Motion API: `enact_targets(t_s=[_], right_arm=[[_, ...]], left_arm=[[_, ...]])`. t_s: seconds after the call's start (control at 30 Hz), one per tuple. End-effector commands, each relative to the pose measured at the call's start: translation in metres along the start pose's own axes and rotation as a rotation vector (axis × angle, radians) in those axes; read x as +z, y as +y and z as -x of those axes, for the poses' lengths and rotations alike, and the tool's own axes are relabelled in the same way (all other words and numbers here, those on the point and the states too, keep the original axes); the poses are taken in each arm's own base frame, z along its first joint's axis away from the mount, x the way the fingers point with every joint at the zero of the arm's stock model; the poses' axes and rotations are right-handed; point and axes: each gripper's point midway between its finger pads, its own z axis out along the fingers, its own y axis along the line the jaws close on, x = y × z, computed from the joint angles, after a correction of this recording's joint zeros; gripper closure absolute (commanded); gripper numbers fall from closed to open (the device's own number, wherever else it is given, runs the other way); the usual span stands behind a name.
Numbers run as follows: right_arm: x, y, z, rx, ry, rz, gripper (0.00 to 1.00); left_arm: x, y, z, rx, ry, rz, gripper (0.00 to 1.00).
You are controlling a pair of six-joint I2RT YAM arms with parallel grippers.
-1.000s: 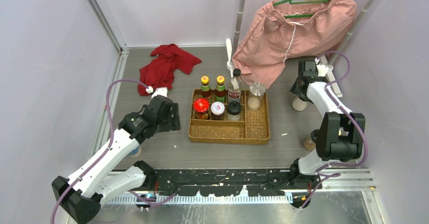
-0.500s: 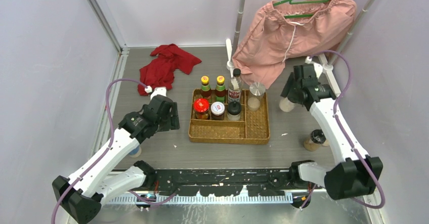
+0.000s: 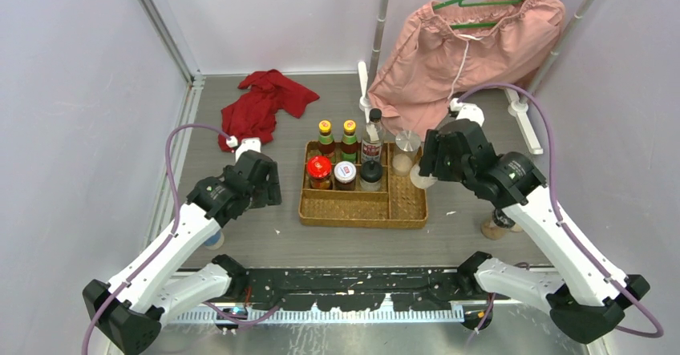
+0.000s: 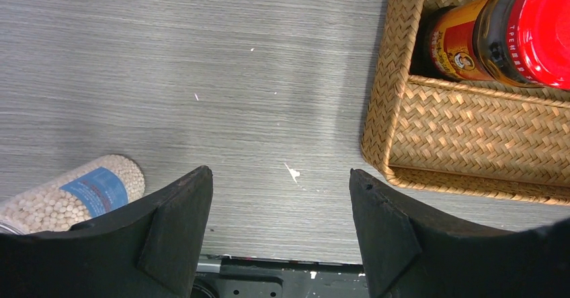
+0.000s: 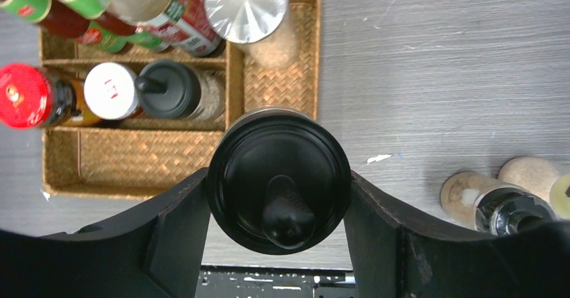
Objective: Organize the condiment bottles
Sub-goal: Place the bottle in the storage box.
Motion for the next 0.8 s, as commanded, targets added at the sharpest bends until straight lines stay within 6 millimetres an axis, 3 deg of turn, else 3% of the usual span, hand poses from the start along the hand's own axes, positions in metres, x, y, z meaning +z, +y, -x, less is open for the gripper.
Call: enact_targets(t_s=[0.0,0.5,0.77], right_arm=[[-0.015,0.019,0.009,-0.007,-0.056,0.033,0.48],[0.001,0.111,-0.020,-0.158,-0.070,0.168,0.48],[0.017,0.146,-0.060,-0.208,-0.029,0.208,0.48]], left_arm=[[-0.009,0.000,0.016,-0.037,-0.045,0.000,0.25],[-0.008,0.003,0.013,-0.027,-0.032,0.024,0.26],[-0.009,0.005,0.014,-0.028,-0.038,0.031,0.26]])
